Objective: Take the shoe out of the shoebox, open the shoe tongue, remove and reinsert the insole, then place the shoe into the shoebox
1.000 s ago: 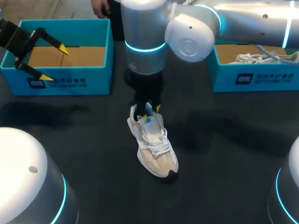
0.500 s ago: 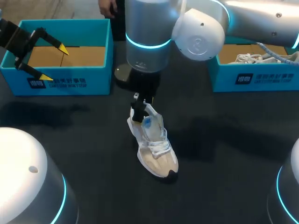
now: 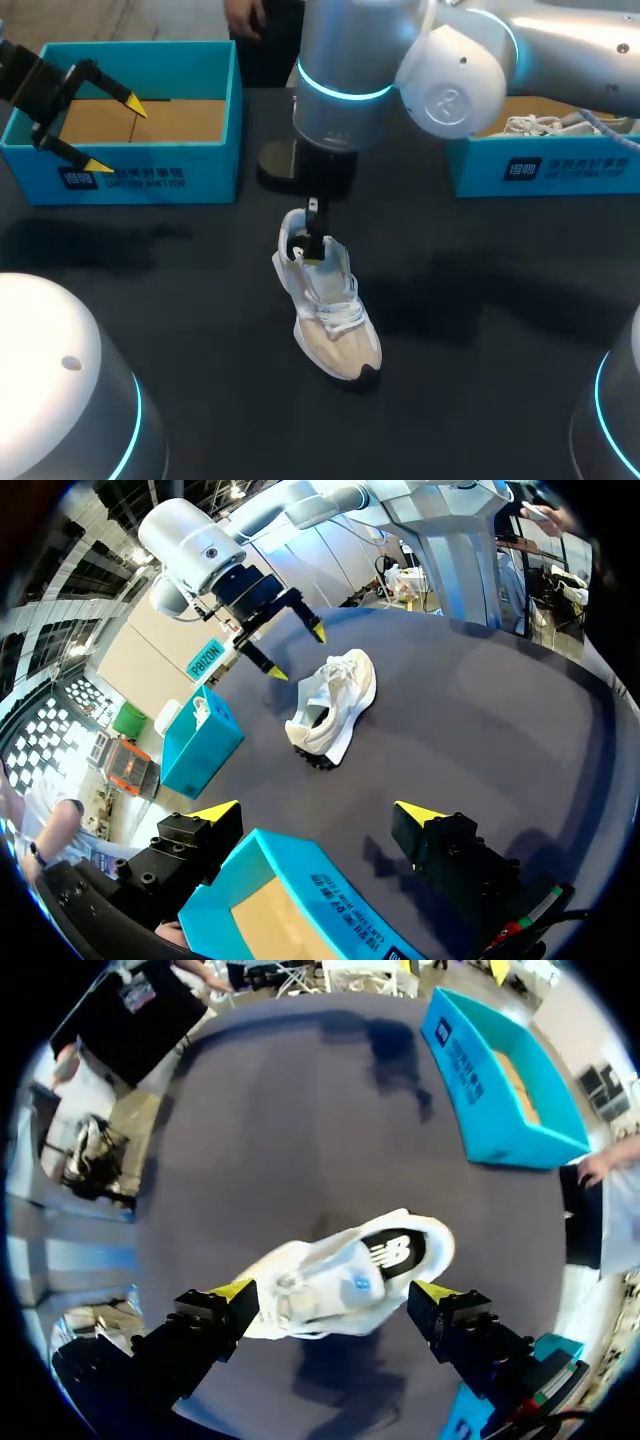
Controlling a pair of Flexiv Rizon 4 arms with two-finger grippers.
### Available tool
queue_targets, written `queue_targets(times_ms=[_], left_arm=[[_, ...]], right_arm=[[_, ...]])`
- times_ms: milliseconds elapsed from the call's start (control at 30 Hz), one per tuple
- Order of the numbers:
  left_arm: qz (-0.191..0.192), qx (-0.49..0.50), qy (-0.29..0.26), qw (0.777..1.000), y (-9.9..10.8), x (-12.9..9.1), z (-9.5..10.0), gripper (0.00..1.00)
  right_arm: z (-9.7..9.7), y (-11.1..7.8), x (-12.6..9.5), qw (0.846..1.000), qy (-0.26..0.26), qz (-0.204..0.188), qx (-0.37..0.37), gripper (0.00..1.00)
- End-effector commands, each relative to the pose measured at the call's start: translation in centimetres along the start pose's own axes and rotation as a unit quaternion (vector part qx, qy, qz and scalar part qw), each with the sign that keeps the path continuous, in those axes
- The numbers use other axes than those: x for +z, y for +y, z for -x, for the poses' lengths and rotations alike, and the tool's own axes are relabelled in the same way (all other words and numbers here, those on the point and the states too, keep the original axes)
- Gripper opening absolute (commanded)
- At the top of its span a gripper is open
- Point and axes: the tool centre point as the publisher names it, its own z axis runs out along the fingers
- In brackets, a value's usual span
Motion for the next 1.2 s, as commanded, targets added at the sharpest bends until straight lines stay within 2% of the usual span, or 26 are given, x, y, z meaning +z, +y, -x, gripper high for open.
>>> queue_targets(times_ms=[33, 300, 600, 900, 1067, 1100, 1200], left_arm=[[0.001, 0.0, 0.001, 1.0, 0.0, -0.1, 0.0, 1.0], [0.001, 0.0, 0.001, 1.0, 0.0, -0.1, 0.0, 1.0], [0.001, 0.0, 0.001, 1.0, 0.0, -0.1, 0.0, 1.0], [0.001, 0.0, 0.001, 1.0, 0.0, -0.1, 0.0, 1.0], [0.001, 0.0, 0.001, 1.0, 0.0, -0.1, 0.0, 1.0], [0.001, 0.0, 0.001, 1.0, 0.0, -0.1, 0.0, 1.0], [0.001, 0.0, 0.001, 1.0, 0.0, -0.1, 0.0, 1.0]], right_arm=[[1.7, 0.8, 0.6, 1.0, -0.006, -0.015, -0.021, 1.0], [5.8, 2.5, 2.1, 0.994, -0.024, -0.036, -0.103, 1.0], [9.1, 2.8, 4.3, 0.984, -0.045, -0.061, -0.161, 1.0], [11.2, 3.1, 6.4, 0.976, -0.043, -0.081, -0.198, 1.0], [11.6, 3.1, 7.9, 0.973, -0.044, -0.092, -0.209, 1.0], [11.7, 3.1, 8.2, 0.97, -0.043, -0.11, -0.21, 1.0], [11.7, 3.1, 9.1, 0.968, -0.038, -0.117, -0.217, 1.0]])
